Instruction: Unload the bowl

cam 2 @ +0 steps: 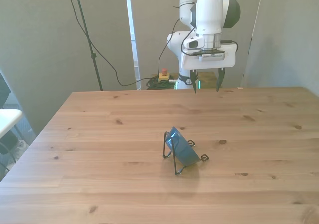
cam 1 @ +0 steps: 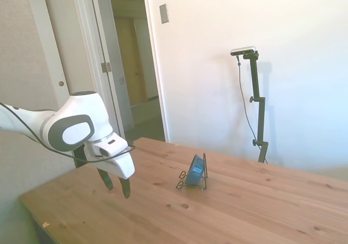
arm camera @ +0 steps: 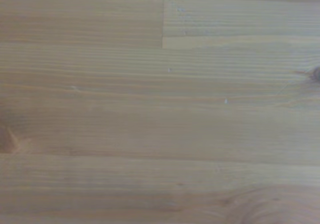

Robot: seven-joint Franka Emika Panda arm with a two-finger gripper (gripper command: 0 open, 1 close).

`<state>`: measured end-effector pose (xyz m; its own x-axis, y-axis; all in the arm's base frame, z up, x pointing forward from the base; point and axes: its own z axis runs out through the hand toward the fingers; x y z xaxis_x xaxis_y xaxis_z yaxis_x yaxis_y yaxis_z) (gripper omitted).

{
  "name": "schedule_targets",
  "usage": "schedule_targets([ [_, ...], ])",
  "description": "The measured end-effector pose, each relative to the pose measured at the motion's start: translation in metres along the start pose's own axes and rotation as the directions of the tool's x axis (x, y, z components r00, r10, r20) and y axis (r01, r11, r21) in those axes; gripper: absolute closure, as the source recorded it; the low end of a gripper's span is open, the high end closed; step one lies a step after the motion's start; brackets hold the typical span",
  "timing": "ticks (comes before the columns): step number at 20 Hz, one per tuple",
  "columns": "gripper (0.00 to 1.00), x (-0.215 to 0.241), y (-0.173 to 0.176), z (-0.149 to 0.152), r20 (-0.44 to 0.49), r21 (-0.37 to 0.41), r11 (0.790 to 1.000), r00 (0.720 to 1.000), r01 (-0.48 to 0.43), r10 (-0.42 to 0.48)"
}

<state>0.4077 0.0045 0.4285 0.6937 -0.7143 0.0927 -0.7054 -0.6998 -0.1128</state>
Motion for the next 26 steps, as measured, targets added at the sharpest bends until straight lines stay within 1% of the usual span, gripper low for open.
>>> schedule_targets([
  [3,0.00,0.001,0.001,0.002,0.005,-0.010,1.000,1.000,-0.001,0.001],
  [5,0.00,0.007,0.002,-0.002,-0.016,-0.017,1.000,1.000,-0.017,0.016],
  [8,0.00,0.020,-0.001,-0.012,-0.062,-0.034,0.999,0.997,-0.038,0.036],
  [11,0.00,0.039,-0.006,-0.020,-0.117,-0.076,0.995,0.991,-0.071,0.062],
  [14,0.00,0.069,-0.013,-0.024,-0.178,-0.125,0.988,0.982,-0.093,0.070],
  [19,0.00,0.117,-0.038,-0.025,-0.260,-0.200,0.978,0.966,-0.067,0.014],
  [26,0.00,0.170,-0.072,-0.011,-0.309,-0.242,0.970,0.950,-0.031,-0.047],
])
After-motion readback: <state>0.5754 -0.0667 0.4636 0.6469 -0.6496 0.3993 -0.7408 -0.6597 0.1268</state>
